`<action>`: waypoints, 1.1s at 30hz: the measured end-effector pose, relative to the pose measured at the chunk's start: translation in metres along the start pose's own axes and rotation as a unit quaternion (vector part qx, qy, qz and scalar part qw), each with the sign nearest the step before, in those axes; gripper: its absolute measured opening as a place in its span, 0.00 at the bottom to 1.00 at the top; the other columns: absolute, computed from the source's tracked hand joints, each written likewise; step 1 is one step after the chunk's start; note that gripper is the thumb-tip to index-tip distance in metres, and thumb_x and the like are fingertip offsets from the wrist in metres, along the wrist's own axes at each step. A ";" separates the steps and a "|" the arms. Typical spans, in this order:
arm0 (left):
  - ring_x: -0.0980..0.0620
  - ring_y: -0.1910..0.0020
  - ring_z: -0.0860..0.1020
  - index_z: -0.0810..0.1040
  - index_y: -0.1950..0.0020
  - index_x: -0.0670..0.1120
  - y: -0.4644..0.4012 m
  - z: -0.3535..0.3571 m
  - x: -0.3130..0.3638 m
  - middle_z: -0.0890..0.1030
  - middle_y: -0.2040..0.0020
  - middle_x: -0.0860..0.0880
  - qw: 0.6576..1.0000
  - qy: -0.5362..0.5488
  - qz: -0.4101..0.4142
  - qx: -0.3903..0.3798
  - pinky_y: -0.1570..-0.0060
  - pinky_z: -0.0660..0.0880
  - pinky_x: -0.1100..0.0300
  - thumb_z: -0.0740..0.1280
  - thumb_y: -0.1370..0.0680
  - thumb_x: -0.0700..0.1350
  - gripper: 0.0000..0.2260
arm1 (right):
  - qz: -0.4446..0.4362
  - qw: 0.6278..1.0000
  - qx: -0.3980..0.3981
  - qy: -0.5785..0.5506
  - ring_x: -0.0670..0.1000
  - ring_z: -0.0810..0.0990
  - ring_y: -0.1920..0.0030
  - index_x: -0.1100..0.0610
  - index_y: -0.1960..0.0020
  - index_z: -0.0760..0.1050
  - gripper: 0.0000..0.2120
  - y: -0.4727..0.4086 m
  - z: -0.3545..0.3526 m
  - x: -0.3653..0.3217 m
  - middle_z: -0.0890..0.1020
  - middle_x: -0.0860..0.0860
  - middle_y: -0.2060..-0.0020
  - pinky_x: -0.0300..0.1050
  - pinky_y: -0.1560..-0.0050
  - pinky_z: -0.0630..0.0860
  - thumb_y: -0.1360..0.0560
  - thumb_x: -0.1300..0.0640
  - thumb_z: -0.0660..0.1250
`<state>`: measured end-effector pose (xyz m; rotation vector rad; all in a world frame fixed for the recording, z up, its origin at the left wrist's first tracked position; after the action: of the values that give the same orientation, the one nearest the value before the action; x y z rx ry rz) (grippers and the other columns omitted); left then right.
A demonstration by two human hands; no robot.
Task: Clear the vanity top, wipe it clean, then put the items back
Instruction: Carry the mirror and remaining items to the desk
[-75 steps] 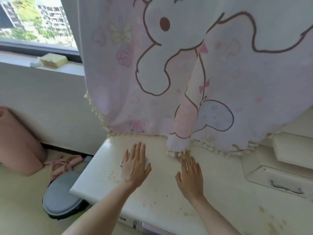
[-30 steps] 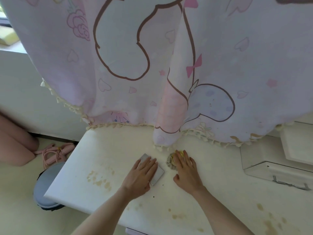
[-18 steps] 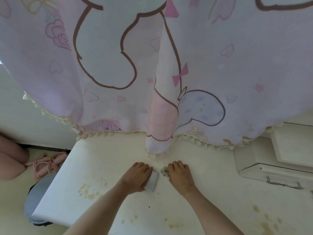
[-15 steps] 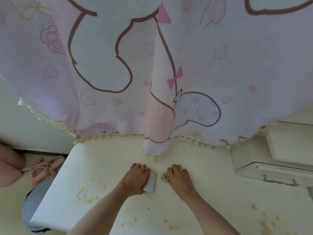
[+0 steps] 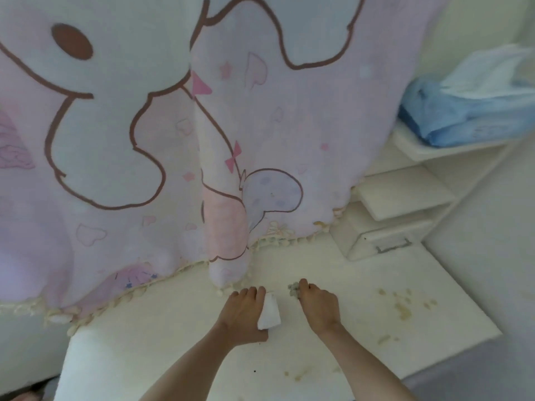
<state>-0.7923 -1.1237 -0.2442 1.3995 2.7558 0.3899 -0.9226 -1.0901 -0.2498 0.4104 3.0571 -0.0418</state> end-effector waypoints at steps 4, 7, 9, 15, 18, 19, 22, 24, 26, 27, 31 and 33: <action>0.47 0.55 0.76 0.68 0.41 0.43 -0.004 -0.025 0.029 0.75 0.50 0.47 0.997 -0.028 0.062 0.033 0.63 0.66 0.59 0.68 0.35 0.56 0.28 | 0.132 0.990 0.008 0.054 0.53 0.79 0.75 0.58 0.61 0.75 0.13 0.043 -0.038 0.030 0.80 0.53 0.73 0.37 0.75 0.59 0.33 0.51 0.75; 0.47 0.49 0.75 0.64 0.37 0.44 -0.005 -0.044 0.064 0.74 0.45 0.47 0.988 -0.084 0.117 0.048 0.57 0.68 0.57 0.66 0.31 0.61 0.30 | 0.205 0.977 0.038 0.047 0.51 0.74 0.82 0.57 0.68 0.73 0.17 0.086 -0.069 0.052 0.76 0.51 0.80 0.33 0.78 0.47 0.39 0.49 0.79; 0.47 0.48 0.74 0.64 0.36 0.44 -0.007 -0.058 0.097 0.74 0.44 0.47 0.978 -0.107 0.162 0.073 0.55 0.68 0.56 0.65 0.30 0.60 0.29 | 0.236 0.969 0.037 0.067 0.53 0.80 0.70 0.58 0.58 0.75 0.12 0.120 -0.085 0.066 0.81 0.53 0.69 0.36 0.77 0.55 0.26 0.48 0.68; 0.47 0.46 0.75 0.63 0.35 0.44 0.003 -0.108 0.236 0.74 0.42 0.47 0.932 -0.126 0.306 0.149 0.55 0.69 0.56 0.64 0.29 0.62 0.31 | 0.385 0.914 0.100 0.077 0.59 0.82 0.56 0.60 0.47 0.74 0.12 0.250 -0.151 0.143 0.83 0.57 0.56 0.45 0.63 0.73 0.20 0.52 0.57; 0.47 0.48 0.76 0.65 0.38 0.44 0.023 -0.128 0.320 0.75 0.45 0.47 0.904 -0.110 0.371 0.182 0.57 0.68 0.56 0.65 0.30 0.62 0.29 | 0.453 0.867 0.162 0.133 0.58 0.80 0.72 0.61 0.60 0.76 0.11 0.328 -0.193 0.178 0.81 0.57 0.71 0.42 0.73 0.69 0.30 0.52 0.72; 0.46 0.49 0.76 0.66 0.39 0.44 0.031 -0.132 0.349 0.75 0.46 0.47 0.893 -0.108 0.393 0.193 0.57 0.68 0.56 0.66 0.30 0.61 0.29 | 0.477 0.846 0.175 0.161 0.56 0.76 0.79 0.59 0.67 0.74 0.15 0.357 -0.206 0.187 0.77 0.54 0.78 0.38 0.77 0.64 0.38 0.52 0.77; 0.44 0.59 0.79 0.72 0.47 0.42 0.067 -0.141 0.440 0.77 0.56 0.46 0.849 -0.092 0.475 0.215 0.65 0.68 0.57 0.72 0.36 0.59 0.28 | 0.529 0.798 0.192 0.215 0.51 0.65 0.88 0.57 0.75 0.69 0.21 0.447 -0.240 0.207 0.67 0.49 0.86 0.31 0.76 0.54 0.48 0.52 0.82; 0.45 0.72 0.76 0.75 0.57 0.41 0.096 -0.142 0.499 0.76 0.67 0.46 0.813 -0.093 0.522 0.242 0.72 0.64 0.60 0.77 0.46 0.58 0.29 | 0.551 0.770 0.204 0.248 0.51 0.65 0.88 0.57 0.75 0.69 0.21 0.510 -0.263 0.215 0.67 0.49 0.86 0.31 0.74 0.53 0.47 0.51 0.82; 0.45 0.76 0.74 0.75 0.59 0.40 0.130 -0.140 0.556 0.75 0.70 0.46 0.775 -0.071 0.569 0.265 0.74 0.62 0.61 0.77 0.49 0.59 0.29 | 0.579 0.742 0.201 0.272 0.51 0.65 0.88 0.57 0.74 0.69 0.21 0.575 -0.280 0.221 0.68 0.49 0.86 0.31 0.74 0.53 0.46 0.52 0.82; 0.45 0.75 0.74 0.75 0.58 0.40 0.148 -0.139 0.582 0.75 0.69 0.46 0.760 -0.062 0.588 0.268 0.74 0.61 0.61 0.77 0.48 0.58 0.29 | 0.594 0.729 0.191 0.281 0.51 0.66 0.87 0.57 0.74 0.69 0.21 0.606 -0.286 0.223 0.68 0.49 0.86 0.31 0.74 0.54 0.46 0.52 0.82; 0.46 0.74 0.74 0.75 0.57 0.39 0.224 -0.126 0.677 0.75 0.69 0.46 0.697 -0.031 0.664 0.269 0.73 0.61 0.62 0.77 0.45 0.58 0.28 | 0.662 0.666 0.153 0.309 0.52 0.66 0.87 0.57 0.74 0.69 0.21 0.723 -0.300 0.223 0.69 0.50 0.85 0.32 0.75 0.54 0.44 0.49 0.81; 0.46 0.76 0.73 0.74 0.58 0.39 0.264 -0.116 0.721 0.75 0.70 0.46 0.663 -0.017 0.702 0.258 0.73 0.59 0.62 0.77 0.45 0.58 0.28 | 0.696 0.632 0.139 0.312 0.52 0.67 0.87 0.57 0.73 0.69 0.21 0.777 -0.303 0.219 0.69 0.50 0.85 0.32 0.76 0.55 0.43 0.50 0.81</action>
<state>-1.0286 -0.4235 -0.0061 3.2932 1.0804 -0.5126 -0.9438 -0.2727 0.0242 3.0730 2.1249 -0.3326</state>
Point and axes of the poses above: each hand's wrist, its own y-axis away from the middle knuckle, its own z-axis out of the palm, x = y × z, the point moved 9 cm from there along -y, towards the middle knuckle
